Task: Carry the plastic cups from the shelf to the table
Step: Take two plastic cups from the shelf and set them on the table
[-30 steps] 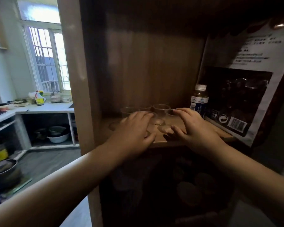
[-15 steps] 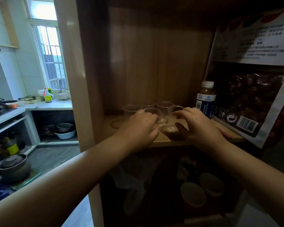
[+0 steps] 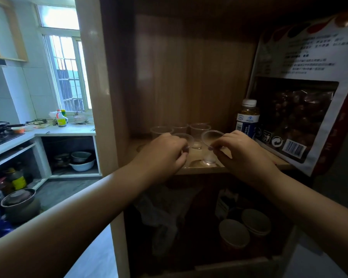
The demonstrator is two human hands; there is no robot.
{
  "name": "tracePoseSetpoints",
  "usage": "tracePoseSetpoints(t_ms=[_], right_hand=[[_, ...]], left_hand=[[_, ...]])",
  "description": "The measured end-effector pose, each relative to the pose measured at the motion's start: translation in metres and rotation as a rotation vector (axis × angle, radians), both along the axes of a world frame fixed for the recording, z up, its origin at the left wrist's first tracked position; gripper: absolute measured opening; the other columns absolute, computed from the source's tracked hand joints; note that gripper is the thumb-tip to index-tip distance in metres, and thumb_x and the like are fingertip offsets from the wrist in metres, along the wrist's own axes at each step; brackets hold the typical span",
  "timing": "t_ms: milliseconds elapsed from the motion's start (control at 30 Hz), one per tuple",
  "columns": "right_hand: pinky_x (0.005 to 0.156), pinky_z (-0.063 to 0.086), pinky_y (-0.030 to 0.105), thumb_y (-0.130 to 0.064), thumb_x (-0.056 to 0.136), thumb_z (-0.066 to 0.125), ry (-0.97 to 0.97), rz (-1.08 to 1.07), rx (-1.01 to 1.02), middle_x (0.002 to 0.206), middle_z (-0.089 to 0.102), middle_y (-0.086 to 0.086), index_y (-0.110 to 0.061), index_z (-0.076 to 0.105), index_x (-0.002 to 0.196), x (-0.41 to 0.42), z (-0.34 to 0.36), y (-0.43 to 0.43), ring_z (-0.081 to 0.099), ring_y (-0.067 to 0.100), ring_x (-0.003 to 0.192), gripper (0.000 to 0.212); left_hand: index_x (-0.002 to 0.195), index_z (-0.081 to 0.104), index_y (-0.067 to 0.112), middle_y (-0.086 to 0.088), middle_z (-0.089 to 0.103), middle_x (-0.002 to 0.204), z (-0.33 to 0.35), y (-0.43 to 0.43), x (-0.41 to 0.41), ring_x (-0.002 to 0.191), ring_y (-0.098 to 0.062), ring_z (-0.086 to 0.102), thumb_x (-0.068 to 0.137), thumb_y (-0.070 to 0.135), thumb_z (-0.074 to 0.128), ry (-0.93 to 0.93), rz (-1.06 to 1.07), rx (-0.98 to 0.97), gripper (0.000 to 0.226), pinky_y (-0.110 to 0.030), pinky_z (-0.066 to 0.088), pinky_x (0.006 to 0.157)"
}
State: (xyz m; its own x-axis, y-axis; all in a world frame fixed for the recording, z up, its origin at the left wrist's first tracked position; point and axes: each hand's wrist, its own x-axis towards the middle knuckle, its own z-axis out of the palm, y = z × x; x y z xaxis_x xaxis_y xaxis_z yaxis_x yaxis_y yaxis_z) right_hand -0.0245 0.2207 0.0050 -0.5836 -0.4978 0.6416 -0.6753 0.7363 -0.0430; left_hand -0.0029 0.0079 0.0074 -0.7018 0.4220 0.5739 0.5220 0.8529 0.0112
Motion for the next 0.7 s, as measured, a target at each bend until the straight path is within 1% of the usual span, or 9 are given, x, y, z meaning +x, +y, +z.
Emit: tracePoseSetpoints(t_ms=[100, 200, 267, 333, 400, 467, 567, 633, 700], right_hand=[[0.067, 0.042, 0.022, -0.025, 0.084, 0.053, 0.008, 0.034, -0.005, 0.093, 0.065, -0.008, -0.024, 0.064, 0.097, 0.013, 0.002, -0.003, 0.048, 0.008, 0.087, 0.017], [0.065, 0.038, 0.014, -0.029, 0.084, 0.05, 0.037, 0.083, -0.004, 0.089, 0.064, -0.009, -0.024, 0.064, 0.095, 0.027, 0.005, -0.012, 0.049, 0.007, 0.085, 0.019], [0.063, 0.037, 0.013, -0.029, 0.084, 0.051, 0.05, 0.131, -0.01, 0.086, 0.064, -0.011, -0.025, 0.065, 0.093, 0.036, 0.007, -0.023, 0.048, 0.006, 0.083, 0.017], [0.063, 0.042, 0.016, -0.03, 0.084, 0.052, 0.057, 0.19, -0.01, 0.084, 0.064, -0.012, -0.026, 0.065, 0.09, 0.045, 0.01, -0.039, 0.049, 0.006, 0.082, 0.015], [0.063, 0.047, 0.027, -0.031, 0.084, 0.052, 0.068, 0.254, -0.018, 0.081, 0.063, -0.012, -0.025, 0.065, 0.088, 0.055, 0.01, -0.06, 0.05, 0.009, 0.081, 0.014], [0.065, 0.049, 0.033, -0.032, 0.084, 0.052, 0.082, 0.322, -0.016, 0.082, 0.063, -0.012, -0.024, 0.064, 0.088, 0.065, 0.008, -0.086, 0.051, 0.011, 0.083, 0.014], [0.069, 0.048, 0.036, -0.036, 0.084, 0.05, 0.062, 0.425, -0.016, 0.086, 0.063, -0.014, -0.028, 0.063, 0.089, 0.08, 0.008, -0.132, 0.052, 0.012, 0.085, 0.016], [0.069, 0.048, 0.037, -0.027, 0.084, 0.059, 0.048, 0.52, -0.062, 0.081, 0.058, -0.019, -0.027, 0.065, 0.084, 0.093, 0.007, -0.166, 0.051, 0.011, 0.081, 0.006], [0.07, 0.047, 0.033, -0.019, 0.082, 0.064, 0.06, 0.612, -0.094, 0.077, 0.057, -0.019, -0.024, 0.066, 0.082, 0.111, 0.007, -0.203, 0.051, 0.011, 0.078, 0.005]], left_hand=[[0.092, 0.06, 0.017, 0.001, 0.061, 0.087, 0.0, -0.008, 0.011, 0.081, -0.014, 0.048, 0.088, 0.03, 0.05, 0.027, 0.007, 0.016, 0.017, -0.03, 0.041, 0.064], [0.085, 0.058, 0.019, 0.006, 0.056, 0.078, -0.001, -0.019, 0.025, 0.075, -0.011, 0.045, 0.087, 0.032, 0.049, 0.066, 0.027, 0.015, 0.015, -0.028, 0.035, 0.056], [0.082, 0.056, 0.02, 0.008, 0.054, 0.075, 0.0, -0.028, 0.038, 0.072, -0.011, 0.044, 0.086, 0.032, 0.05, 0.069, 0.046, 0.02, 0.014, -0.027, 0.033, 0.056], [0.08, 0.056, 0.021, 0.007, 0.055, 0.073, 0.001, -0.04, 0.053, 0.071, -0.012, 0.045, 0.084, 0.032, 0.05, 0.074, 0.083, 0.035, 0.013, -0.03, 0.038, 0.058], [0.08, 0.058, 0.019, 0.006, 0.057, 0.072, 0.002, -0.057, 0.072, 0.073, -0.016, 0.05, 0.083, 0.032, 0.05, 0.108, 0.142, 0.051, 0.015, -0.033, 0.043, 0.06], [0.084, 0.059, 0.019, 0.009, 0.055, 0.073, 0.001, -0.076, 0.094, 0.08, -0.019, 0.053, 0.083, 0.03, 0.05, 0.136, 0.193, 0.063, 0.014, -0.035, 0.046, 0.065], [0.087, 0.059, 0.022, 0.005, 0.065, 0.083, -0.002, -0.11, 0.133, 0.088, -0.023, 0.058, 0.084, 0.024, 0.054, 0.173, 0.266, 0.07, 0.006, -0.032, 0.046, 0.068], [0.081, 0.058, 0.023, 0.002, 0.068, 0.084, -0.003, -0.138, 0.164, 0.086, -0.025, 0.058, 0.085, 0.024, 0.054, 0.177, 0.354, 0.069, 0.005, -0.029, 0.041, 0.064], [0.082, 0.058, 0.024, 0.002, 0.069, 0.087, -0.003, -0.169, 0.199, 0.086, -0.025, 0.059, 0.084, 0.024, 0.054, 0.158, 0.443, 0.079, 0.005, -0.03, 0.043, 0.066]])
